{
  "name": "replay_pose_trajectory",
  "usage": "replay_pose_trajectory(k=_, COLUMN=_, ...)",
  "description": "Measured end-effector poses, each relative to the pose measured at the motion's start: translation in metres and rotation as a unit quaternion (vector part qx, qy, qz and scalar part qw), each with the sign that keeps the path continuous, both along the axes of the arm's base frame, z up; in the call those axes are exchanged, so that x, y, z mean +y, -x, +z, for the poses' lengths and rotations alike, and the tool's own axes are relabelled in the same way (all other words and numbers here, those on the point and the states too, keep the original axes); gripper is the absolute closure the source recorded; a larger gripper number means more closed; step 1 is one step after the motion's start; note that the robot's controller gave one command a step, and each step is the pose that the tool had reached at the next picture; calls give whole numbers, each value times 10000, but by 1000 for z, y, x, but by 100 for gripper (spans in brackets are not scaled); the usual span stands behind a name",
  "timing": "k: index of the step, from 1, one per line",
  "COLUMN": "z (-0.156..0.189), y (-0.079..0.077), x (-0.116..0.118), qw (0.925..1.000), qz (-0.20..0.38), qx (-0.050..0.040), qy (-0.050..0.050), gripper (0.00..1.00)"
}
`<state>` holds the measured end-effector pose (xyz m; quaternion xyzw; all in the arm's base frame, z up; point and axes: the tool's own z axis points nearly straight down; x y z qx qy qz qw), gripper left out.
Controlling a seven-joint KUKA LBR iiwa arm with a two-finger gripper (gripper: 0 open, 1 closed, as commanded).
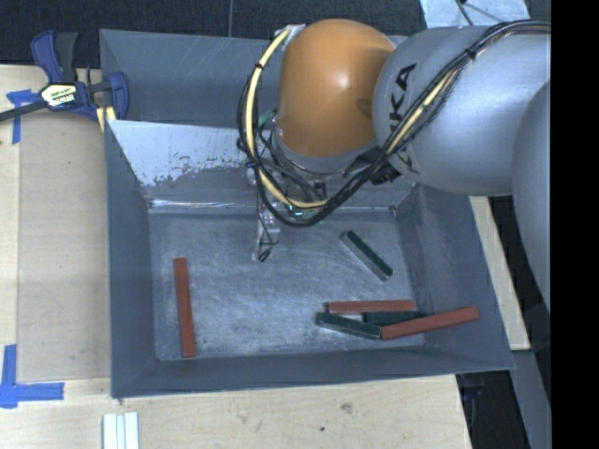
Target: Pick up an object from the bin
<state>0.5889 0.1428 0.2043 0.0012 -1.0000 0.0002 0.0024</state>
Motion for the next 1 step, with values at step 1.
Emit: replay_pose_trajectory(k=1, z=-136, y=27, x=79, qw=9740, qz=2263, qx=-8, qy=-13, gripper=0)
